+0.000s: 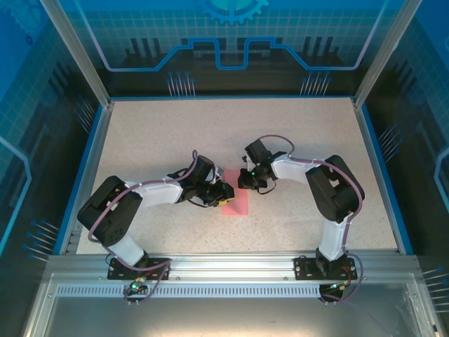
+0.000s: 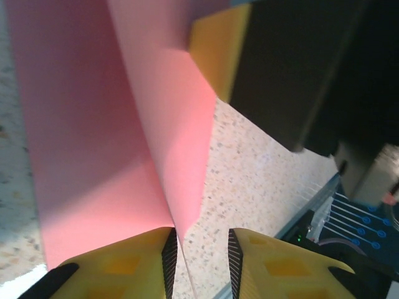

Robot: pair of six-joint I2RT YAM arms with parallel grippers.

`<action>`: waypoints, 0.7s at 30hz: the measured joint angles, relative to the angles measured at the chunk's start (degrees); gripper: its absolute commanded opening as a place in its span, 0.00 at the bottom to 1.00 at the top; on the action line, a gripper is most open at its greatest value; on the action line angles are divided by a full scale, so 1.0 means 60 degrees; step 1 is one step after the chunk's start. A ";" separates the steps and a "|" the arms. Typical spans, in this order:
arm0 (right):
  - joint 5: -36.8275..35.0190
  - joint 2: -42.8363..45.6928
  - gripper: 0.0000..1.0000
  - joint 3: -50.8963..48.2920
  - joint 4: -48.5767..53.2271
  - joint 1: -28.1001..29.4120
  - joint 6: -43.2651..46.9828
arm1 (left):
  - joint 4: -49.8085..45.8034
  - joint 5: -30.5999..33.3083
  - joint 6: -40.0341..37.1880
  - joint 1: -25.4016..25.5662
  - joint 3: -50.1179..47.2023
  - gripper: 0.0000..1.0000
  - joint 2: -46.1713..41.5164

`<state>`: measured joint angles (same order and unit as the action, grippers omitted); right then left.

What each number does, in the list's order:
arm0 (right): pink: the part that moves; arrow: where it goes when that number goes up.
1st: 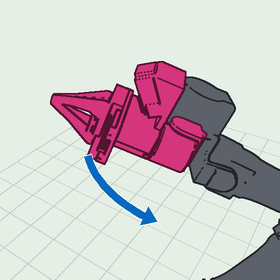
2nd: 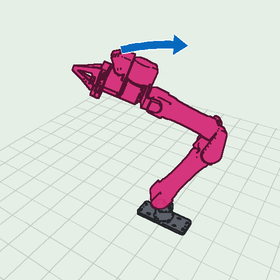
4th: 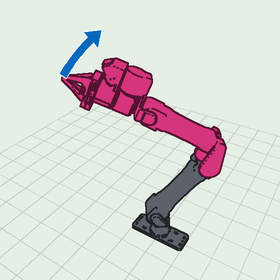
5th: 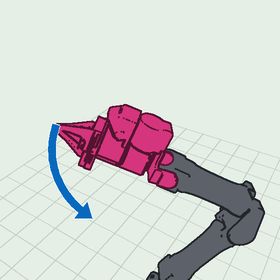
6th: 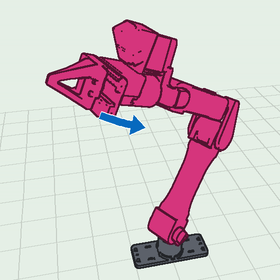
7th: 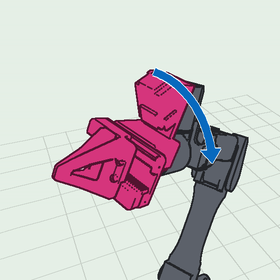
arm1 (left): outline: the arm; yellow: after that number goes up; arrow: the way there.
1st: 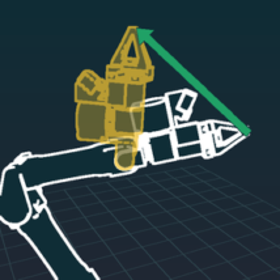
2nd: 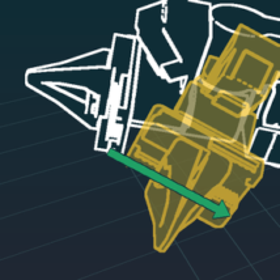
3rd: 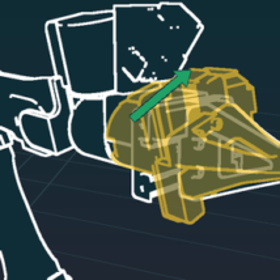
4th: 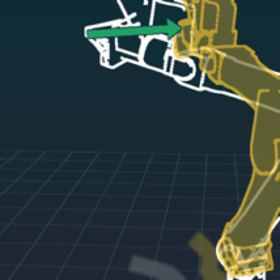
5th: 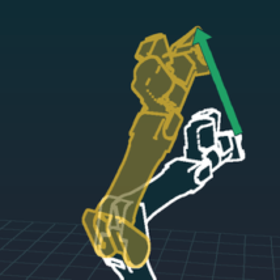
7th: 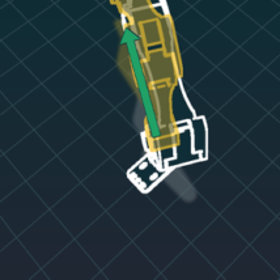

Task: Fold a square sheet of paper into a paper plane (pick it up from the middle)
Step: Fold the triangle a second time at the center of the table.

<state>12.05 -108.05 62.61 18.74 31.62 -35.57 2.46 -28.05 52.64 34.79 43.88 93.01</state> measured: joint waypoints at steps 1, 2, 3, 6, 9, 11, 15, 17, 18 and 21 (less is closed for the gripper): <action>0.0004 -0.0011 0.14 0.0011 0.0004 0.0000 -0.0033 | 0.0000 -0.0044 0.0000 0.0058 -0.0004 0.32 -0.0066; 0.0007 -0.0015 0.14 0.0015 0.0004 0.0000 -0.0055 | 0.0000 -0.0058 0.0000 0.0109 -0.0022 0.32 -0.0127; 0.0007 -0.0026 0.14 0.0018 0.0000 0.0000 -0.0073 | 0.0000 -0.0062 0.0007 0.0135 -0.0040 0.32 -0.0182; 0.0011 -0.0033 0.14 0.0018 -0.0007 0.0000 -0.0109 | -0.0004 -0.0106 0.0069 0.0178 -0.0164 0.33 -0.0321; 0.0040 -0.0033 0.14 0.0018 -0.0040 0.0000 -0.0138 | 0.0080 -0.0189 0.0211 0.0182 -0.0178 0.33 -0.0324; 0.0069 -0.0033 0.15 0.0018 -0.0062 0.0000 -0.0142 | 0.0255 -0.0240 0.0288 0.0197 -0.0178 0.33 -0.0324; 0.0197 -0.0033 0.15 0.0018 -0.0146 -0.0011 -0.0146 | 0.0696 -0.0233 0.0514 0.0204 -0.0178 0.33 -0.0302; 0.0342 -0.0033 0.15 0.0011 -0.0226 -0.0022 -0.0160 | 0.0900 -0.0208 0.0648 0.0215 -0.0178 0.32 -0.0233; 0.0390 -0.0033 0.15 0.0007 -0.0248 -0.0025 -0.0175 | 0.0976 -0.0186 0.0681 0.0215 -0.0178 0.32 -0.0178; 0.0623 -0.0033 0.15 -0.0018 -0.0328 -0.0055 -0.0215 | 0.1147 -0.0004 0.0747 0.0215 -0.0175 0.32 0.0047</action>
<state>15.79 -108.25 62.50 16.78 31.29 -36.86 9.34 -28.08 57.12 36.07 42.83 93.30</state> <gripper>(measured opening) 0.149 0.326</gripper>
